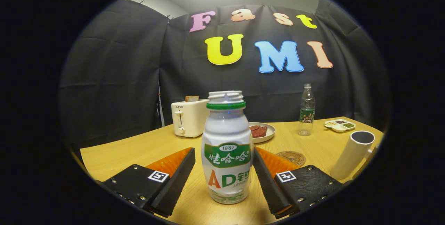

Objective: Take the bottle from table, then pour the juice into the cup, finally place the bottle on the coaster

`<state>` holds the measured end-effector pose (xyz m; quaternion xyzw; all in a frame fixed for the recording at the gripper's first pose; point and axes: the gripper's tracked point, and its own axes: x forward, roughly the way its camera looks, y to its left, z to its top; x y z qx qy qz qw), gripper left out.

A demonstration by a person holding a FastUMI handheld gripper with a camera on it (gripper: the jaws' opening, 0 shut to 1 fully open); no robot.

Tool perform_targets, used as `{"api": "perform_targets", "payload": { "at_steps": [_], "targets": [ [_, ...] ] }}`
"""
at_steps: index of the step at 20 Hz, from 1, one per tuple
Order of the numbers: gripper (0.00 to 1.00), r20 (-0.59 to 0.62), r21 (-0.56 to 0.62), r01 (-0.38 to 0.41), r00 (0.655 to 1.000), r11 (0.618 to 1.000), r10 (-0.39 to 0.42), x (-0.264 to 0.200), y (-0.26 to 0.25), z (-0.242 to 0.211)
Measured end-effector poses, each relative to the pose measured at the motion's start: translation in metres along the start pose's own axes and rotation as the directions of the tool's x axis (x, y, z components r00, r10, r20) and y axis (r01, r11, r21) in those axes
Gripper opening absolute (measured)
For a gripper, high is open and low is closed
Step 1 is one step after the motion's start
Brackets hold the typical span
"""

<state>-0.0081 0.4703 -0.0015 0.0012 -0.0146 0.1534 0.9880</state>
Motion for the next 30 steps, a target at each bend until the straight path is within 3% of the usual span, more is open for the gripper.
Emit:
{"api": "perform_targets", "payload": {
  "at_steps": [3, 5, 6, 12, 23, 30],
  "targets": [
    [0.96, -0.002, -0.001, 0.01, 1.0, 1.0, -0.01, 0.008, -0.002, 0.001],
    [0.91, -0.001, -0.001, 0.019, 1.0, 1.0, -0.019, 0.011, -0.006, -0.001],
    [0.79, 0.0, -0.002, 0.017, 1.0, 1.0, -0.017, 0.011, -0.004, -0.002],
    [0.72, -0.008, -0.004, 0.023, 1.0, 1.0, -0.023, 0.01, -0.004, -0.002],
    [0.72, 0.009, 0.243, -0.008, 1.0, 0.97, 0.007, 0.0, -0.029, 0.011],
    [0.71, 0.079, 0.45, -0.027, 0.997, 0.893, -0.01, -0.008, -0.06, 0.029]
  ]
}}
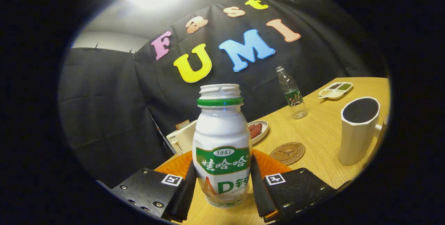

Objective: Take the bottle from table, then pour the juice into the cup, finally place the bottle on the coaster

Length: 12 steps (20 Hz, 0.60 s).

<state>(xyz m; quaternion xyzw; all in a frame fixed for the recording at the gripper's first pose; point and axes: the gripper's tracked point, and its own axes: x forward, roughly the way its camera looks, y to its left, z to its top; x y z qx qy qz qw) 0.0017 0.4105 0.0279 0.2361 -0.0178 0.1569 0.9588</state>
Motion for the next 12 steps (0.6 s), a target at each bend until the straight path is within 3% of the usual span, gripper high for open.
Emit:
{"api": "perform_targets", "payload": {
  "at_steps": [5, 12],
  "targets": [
    [0.71, 0.037, 0.192, -0.03, 0.999, 0.981, 0.023, -0.001, -0.012, 0.014],
    [0.71, 0.084, 0.436, -0.075, 0.996, 0.897, 0.043, -0.003, -0.024, 0.029]
  ]
}}
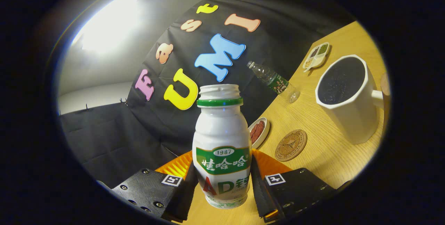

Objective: Take the bottle from table, then pour the juice into the cup, finally place the bottle on the coaster

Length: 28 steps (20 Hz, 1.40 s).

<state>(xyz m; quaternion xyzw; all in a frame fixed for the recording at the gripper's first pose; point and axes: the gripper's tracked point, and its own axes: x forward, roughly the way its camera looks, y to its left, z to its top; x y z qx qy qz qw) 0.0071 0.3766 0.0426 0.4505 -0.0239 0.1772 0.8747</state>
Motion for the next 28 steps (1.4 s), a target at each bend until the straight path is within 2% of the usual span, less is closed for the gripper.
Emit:
{"api": "perform_targets", "payload": {
  "at_steps": [5, 13, 28],
  "targets": [
    [0.71, 0.046, 0.186, -0.038, 0.999, 0.982, 0.03, 0.001, 0.006, 0.015],
    [0.71, 0.126, 0.351, -0.086, 0.991, 0.933, 0.044, -0.006, 0.007, 0.045],
    [0.71, 0.156, 0.509, -0.101, 0.987, 0.854, 0.024, -0.004, 0.011, 0.062]
  ]
}}
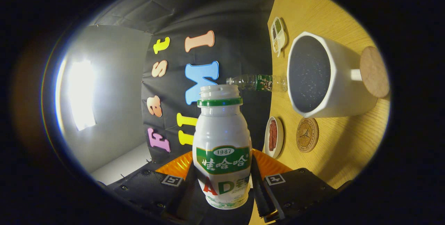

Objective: Take the bottle from table, then pour the juice into the cup, finally place the bottle on the coaster

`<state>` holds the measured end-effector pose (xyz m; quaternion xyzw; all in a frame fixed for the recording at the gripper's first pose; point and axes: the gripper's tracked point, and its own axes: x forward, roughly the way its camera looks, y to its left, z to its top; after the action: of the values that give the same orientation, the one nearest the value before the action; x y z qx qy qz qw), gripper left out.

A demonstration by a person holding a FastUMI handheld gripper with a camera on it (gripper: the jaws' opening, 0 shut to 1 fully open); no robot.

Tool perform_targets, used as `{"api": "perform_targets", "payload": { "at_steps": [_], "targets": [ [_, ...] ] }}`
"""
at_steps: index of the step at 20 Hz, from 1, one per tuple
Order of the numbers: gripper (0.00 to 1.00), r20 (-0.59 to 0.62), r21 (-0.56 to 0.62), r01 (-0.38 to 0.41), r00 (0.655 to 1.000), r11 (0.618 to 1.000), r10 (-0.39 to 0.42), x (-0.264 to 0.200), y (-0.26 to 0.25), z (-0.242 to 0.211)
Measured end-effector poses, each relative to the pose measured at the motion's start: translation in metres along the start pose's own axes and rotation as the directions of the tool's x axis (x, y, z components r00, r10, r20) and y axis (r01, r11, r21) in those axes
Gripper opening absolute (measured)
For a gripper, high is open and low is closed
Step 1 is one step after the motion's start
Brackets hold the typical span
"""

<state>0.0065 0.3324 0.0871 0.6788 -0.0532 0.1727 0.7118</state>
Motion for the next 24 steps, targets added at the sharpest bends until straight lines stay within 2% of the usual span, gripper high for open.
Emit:
{"api": "perform_targets", "payload": {
  "at_steps": [24],
  "targets": [
    [0.71, 0.023, 0.169, 0.007, 1.0, 0.986, -0.011, -0.0034, 0.0038, -0.0003]
  ]
}}
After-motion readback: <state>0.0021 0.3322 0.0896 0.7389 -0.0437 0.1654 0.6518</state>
